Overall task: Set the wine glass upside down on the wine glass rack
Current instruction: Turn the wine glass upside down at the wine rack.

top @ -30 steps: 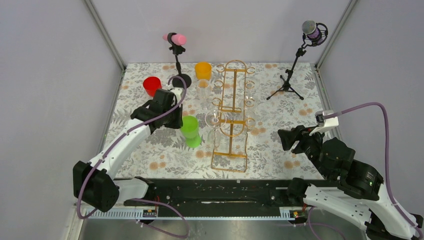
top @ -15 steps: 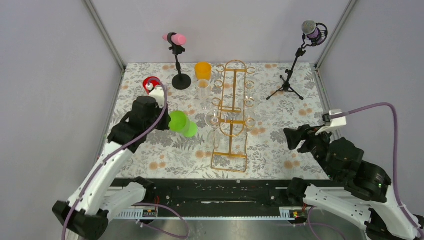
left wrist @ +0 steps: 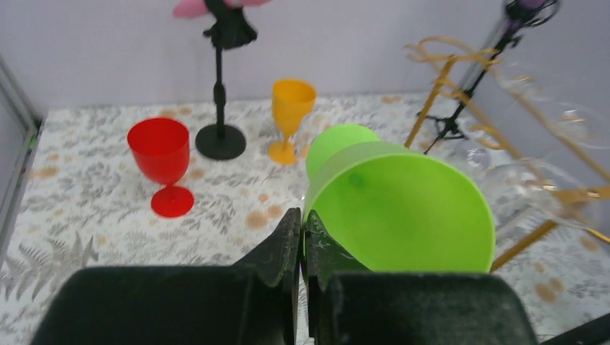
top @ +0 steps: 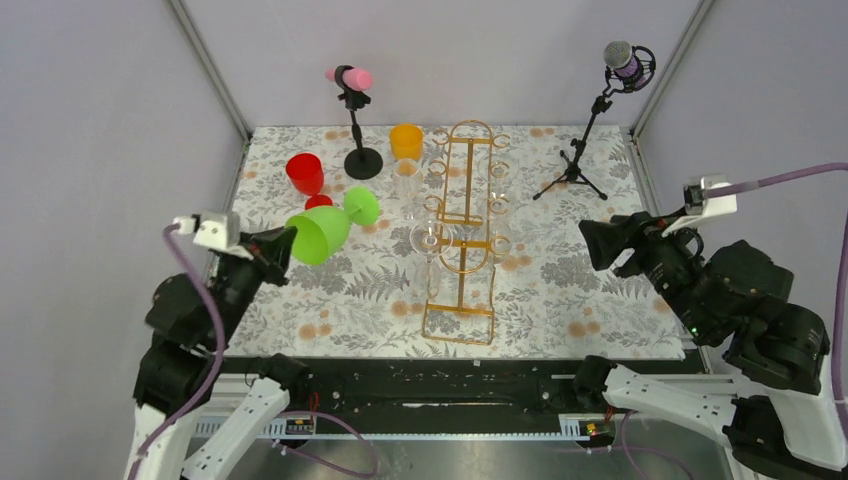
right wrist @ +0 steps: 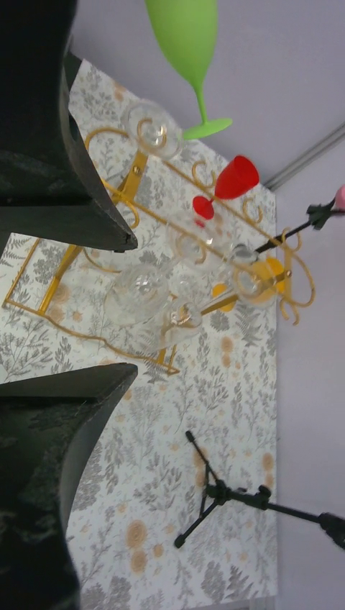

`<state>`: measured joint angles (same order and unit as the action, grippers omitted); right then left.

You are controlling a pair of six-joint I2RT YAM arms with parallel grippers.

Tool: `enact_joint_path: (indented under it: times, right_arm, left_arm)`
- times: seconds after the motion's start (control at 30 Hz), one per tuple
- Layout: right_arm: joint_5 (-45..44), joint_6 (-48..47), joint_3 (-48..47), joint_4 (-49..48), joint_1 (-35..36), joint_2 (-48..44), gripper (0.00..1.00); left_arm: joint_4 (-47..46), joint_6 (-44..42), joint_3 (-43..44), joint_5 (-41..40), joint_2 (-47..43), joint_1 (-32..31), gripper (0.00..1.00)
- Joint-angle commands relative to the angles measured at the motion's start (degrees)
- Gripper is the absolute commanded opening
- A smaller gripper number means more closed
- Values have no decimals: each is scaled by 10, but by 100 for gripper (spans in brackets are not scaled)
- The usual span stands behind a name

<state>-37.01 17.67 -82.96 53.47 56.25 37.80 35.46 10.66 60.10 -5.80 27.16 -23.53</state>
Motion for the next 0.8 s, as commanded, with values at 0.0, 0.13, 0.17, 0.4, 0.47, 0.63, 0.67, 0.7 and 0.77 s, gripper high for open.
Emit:
enact_joint_path:
  times: [0.0, 0.13, 0.17, 0.4, 0.47, 0.63, 0.67, 0.7, 0.77]
  right_arm:
    - [87, -41, -106, -24, -3, 59, 67]
    - [185, -42, -227, 0, -3, 138, 67]
    - [205, -38, -254, 6, -3, 157, 67]
    - [341, 24, -270, -39, -3, 246, 64]
    - [346, 32, -234, -77, -3, 253, 63]
    - [351, 37, -294, -67, 3, 313, 61]
    - [350, 38, -299, -73, 7, 320, 61]
    - [351, 39, -301, -80, 12, 326, 61]
    - [349, 39, -313, -87, 25, 342, 61]
  left_arm:
    - [-117, 0, -4, 98, -78, 0, 0]
    - [-156, 19, -7, 113, -126, 0, 0]
    - [-156, 19, 3, 119, -128, 0, 0]
    - [-171, 83, 50, 206, -87, 1, 0]
    - [-194, 102, 34, 214, -86, 1, 0]
    - [-223, 113, 16, 207, -88, 3, 0]
    - [-224, 116, 17, 213, -82, 3, 0]
    - [-224, 118, 17, 219, -76, 2, 0]
    - [-228, 122, 16, 225, -69, 3, 0]
